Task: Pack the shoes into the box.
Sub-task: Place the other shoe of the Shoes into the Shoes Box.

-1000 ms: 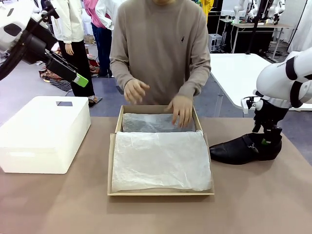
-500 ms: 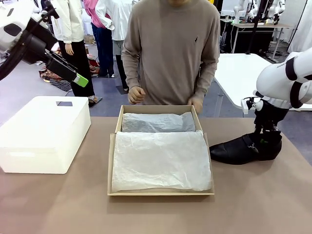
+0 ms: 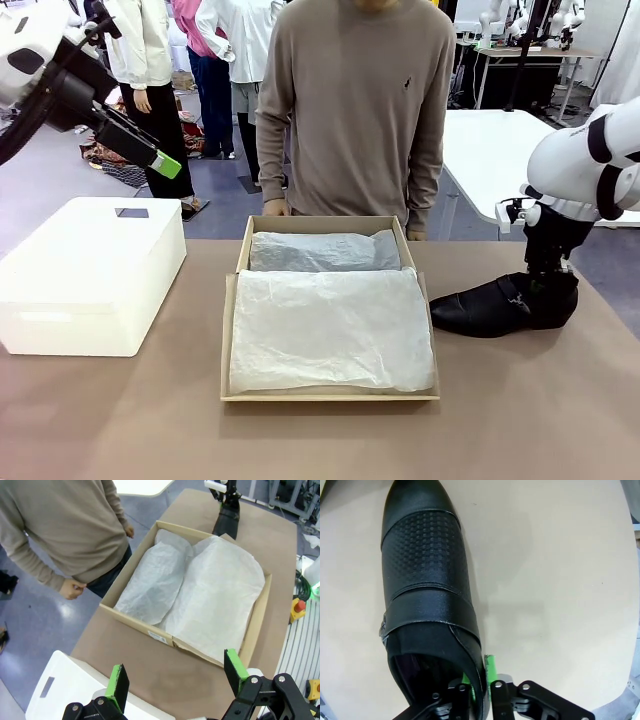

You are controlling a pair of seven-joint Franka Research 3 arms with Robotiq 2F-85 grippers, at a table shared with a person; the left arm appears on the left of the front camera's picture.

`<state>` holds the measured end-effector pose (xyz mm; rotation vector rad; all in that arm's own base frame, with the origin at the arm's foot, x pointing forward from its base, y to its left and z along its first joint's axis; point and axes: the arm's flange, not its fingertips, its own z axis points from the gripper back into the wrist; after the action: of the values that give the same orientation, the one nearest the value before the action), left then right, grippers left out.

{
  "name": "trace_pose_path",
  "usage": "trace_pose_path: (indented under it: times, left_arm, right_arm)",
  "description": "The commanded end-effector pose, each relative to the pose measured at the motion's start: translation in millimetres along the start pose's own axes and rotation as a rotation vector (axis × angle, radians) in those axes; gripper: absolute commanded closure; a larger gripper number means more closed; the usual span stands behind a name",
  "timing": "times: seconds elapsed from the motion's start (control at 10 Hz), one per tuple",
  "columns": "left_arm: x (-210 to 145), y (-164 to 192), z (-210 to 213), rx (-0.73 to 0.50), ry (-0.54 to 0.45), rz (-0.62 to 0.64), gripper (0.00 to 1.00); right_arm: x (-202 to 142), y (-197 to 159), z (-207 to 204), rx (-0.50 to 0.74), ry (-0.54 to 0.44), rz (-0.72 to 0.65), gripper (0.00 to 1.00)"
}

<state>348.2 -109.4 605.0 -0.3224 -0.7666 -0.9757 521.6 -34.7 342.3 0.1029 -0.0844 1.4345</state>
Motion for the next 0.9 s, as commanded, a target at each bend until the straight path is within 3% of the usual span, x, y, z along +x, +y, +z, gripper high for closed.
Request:
trace_pose_path:
  times: [0.0, 0.2, 0.5, 0.8]
  left_arm:
    - [-0.1, 0.5, 0.4, -0.016, -0.011, -0.002, 0.00]
    - [-0.1, 0.5, 0.4, -0.016, -0.011, -0.002, 0.00]
    - [-0.1, 0.5, 0.4, -0.016, -0.011, -0.002, 0.00]
    - [-0.1, 0.5, 0.4, -0.016, -0.011, -0.002, 0.00]
  right_arm:
    - [-5.2, 4.3, 2.9, 0.002, -0.011, 0.040, 1.00]
    - [-8.0, 3.0, 9.4, -0.010, -0.036, 0.021, 1.00]
    - [-15.4, -8.7, 34.7, -0.014, 0.004, -0.054, 1.00]
    - [-14.7, -25.0, 82.9, -0.003, 0.003, -0.112, 1.00]
